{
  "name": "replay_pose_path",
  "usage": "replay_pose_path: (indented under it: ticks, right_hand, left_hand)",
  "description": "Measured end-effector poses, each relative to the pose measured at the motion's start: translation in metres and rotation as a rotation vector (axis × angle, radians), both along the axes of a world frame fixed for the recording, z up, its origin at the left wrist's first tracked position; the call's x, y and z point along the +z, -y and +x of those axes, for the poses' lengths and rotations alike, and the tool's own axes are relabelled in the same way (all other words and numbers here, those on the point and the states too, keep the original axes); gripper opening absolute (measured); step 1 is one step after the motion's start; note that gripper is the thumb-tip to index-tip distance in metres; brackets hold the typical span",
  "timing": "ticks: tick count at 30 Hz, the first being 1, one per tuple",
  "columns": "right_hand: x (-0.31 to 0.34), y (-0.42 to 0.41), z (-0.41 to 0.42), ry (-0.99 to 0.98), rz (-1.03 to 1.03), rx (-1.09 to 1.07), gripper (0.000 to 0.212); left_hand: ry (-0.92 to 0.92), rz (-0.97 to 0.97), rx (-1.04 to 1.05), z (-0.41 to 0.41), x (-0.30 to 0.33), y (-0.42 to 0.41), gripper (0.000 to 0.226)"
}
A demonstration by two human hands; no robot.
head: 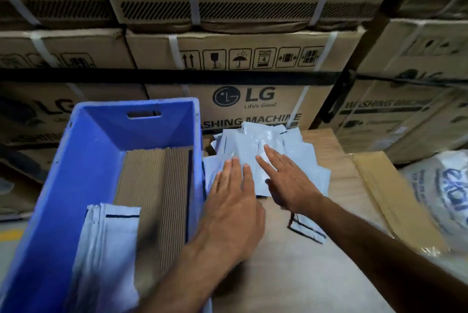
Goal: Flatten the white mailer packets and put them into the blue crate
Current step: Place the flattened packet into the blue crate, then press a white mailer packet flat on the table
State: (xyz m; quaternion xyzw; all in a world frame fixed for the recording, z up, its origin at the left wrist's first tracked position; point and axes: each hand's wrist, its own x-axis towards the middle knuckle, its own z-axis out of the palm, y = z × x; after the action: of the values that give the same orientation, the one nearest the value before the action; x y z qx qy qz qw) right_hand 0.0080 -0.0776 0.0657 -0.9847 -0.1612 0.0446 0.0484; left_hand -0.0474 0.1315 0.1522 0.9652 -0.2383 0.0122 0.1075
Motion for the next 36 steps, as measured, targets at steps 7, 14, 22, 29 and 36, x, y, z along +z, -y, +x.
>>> replay_pose_path:
  ticks: [7, 14, 22, 29, 36]
  right_hand:
    - [-0.037, 0.038, 0.057, -0.029, -0.037, 0.237, 0.065]
    - [-0.078, 0.013, 0.097, -0.001, -0.073, 0.549, 0.069]
    - [-0.1, -0.029, 0.105, -0.047, -0.355, 0.714, 0.073]
    - [-0.096, -0.027, 0.085, -0.071, -0.344, 0.697, 0.085]
    - [-0.084, -0.006, 0.054, -0.045, -0.265, 0.601, 0.078]
  left_hand:
    - [-0.522, -0.004, 0.561, 0.03, -0.099, 0.085, 0.08]
    - [-0.297, -0.25, 1.076, 0.042, -0.215, 0.112, 0.084]
    - [-0.252, -0.187, 1.129, 0.04, -0.265, 0.107, 0.079]
    - [-0.181, -0.107, 1.023, 0.028, -0.269, 0.093, 0.055]
    - [-0.011, 0.0, 0.777, -0.003, -0.239, 0.086, 0.064]
